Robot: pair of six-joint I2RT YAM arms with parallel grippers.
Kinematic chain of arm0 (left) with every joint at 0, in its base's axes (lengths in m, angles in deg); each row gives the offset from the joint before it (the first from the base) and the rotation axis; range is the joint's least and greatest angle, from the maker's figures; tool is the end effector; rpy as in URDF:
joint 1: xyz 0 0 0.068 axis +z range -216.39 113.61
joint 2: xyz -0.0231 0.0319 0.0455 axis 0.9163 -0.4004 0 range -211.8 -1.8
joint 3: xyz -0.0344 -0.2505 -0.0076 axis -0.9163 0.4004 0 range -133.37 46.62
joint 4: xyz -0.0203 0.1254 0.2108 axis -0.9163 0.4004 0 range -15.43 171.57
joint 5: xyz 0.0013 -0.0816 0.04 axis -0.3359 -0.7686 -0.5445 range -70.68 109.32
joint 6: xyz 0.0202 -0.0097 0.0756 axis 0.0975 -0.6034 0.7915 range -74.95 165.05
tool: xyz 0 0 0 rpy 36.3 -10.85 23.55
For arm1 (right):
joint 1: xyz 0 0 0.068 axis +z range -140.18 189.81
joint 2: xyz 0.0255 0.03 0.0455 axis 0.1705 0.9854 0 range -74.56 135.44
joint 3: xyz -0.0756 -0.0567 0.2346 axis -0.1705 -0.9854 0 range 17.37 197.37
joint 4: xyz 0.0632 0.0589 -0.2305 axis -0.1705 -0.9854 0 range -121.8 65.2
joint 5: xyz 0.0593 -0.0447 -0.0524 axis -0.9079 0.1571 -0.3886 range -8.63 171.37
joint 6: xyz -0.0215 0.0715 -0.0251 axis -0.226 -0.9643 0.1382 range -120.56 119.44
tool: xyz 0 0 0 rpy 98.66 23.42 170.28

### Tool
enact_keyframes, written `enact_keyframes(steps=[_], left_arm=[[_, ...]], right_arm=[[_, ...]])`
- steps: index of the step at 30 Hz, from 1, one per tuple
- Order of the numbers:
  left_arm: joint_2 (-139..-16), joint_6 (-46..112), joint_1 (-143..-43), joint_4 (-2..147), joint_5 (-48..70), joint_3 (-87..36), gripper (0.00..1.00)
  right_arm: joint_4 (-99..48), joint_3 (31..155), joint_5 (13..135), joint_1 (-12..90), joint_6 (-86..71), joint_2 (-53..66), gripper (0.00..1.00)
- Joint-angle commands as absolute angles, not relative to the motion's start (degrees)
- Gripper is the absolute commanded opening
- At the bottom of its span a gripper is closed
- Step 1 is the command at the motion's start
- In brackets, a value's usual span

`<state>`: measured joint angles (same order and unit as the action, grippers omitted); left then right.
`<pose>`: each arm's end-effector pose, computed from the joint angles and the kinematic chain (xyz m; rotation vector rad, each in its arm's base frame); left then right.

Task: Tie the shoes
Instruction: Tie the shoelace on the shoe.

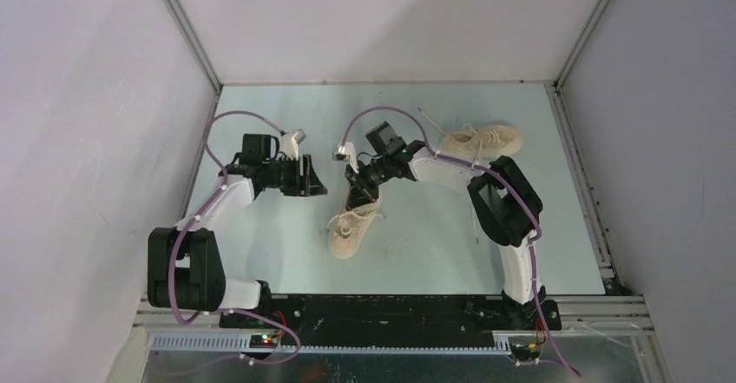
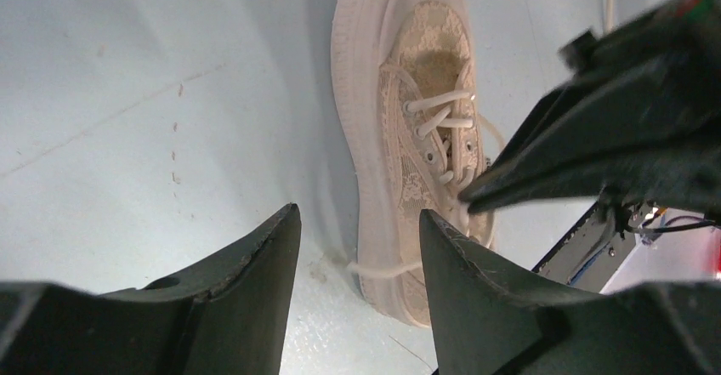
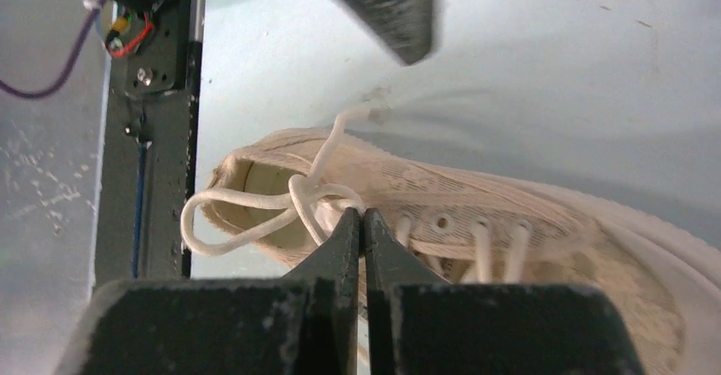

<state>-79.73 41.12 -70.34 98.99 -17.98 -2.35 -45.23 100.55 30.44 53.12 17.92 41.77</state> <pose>0.2709 -0.0597 0.1909 0.2702 2.4165 -0.8686 0.2706 0.3271 0.1631 -1.5636 1.8769 1.2932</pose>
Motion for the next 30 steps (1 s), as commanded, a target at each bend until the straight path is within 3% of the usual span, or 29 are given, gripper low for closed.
enact_keyframes(steps=[1,12,19,26,30], left_arm=[[-77.2,43.3,-70.2,96.4,-20.6,0.1,0.60],[-70.8,53.9,-79.5,98.2,-25.0,0.1,0.61],[-71.5,74.3,-89.5,108.3,-19.3,-5.8,0.62],[-75.5,88.8,-97.3,114.1,-12.1,-11.5,0.76],[-76.9,88.6,-101.4,111.8,-6.8,-11.5,0.78]], right_arm=[[-36.9,100.7,28.0,49.3,6.9,41.1,0.00],[-35.0,101.5,26.6,46.9,-4.0,46.0,0.00],[-33.4,101.7,25.3,46.1,-8.3,47.5,0.01],[-30.2,102.3,23.0,45.3,-13.0,50.0,0.01],[-29.3,102.6,22.5,45.2,-14.6,50.4,0.01]])
